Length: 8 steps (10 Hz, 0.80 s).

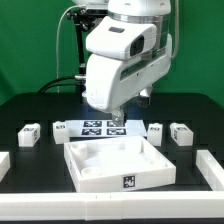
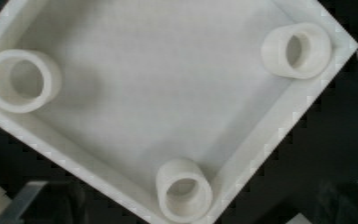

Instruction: Assemble one leg

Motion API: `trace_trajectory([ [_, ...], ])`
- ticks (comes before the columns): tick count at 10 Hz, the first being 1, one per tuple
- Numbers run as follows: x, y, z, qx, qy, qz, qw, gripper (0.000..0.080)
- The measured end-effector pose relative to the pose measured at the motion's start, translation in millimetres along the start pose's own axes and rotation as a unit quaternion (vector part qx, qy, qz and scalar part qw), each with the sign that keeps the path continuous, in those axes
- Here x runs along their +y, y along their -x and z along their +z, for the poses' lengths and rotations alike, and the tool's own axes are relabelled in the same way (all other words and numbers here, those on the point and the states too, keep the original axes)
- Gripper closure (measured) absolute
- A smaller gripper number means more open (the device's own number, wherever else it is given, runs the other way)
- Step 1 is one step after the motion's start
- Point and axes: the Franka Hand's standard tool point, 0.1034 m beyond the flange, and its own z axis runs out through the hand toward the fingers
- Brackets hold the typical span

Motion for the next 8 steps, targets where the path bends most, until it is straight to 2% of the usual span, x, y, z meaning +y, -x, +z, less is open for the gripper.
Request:
trace_trajectory([
  [8,-0.1,2.2,1.3,0.000,0.000,-0.007,1.000,0.0150],
])
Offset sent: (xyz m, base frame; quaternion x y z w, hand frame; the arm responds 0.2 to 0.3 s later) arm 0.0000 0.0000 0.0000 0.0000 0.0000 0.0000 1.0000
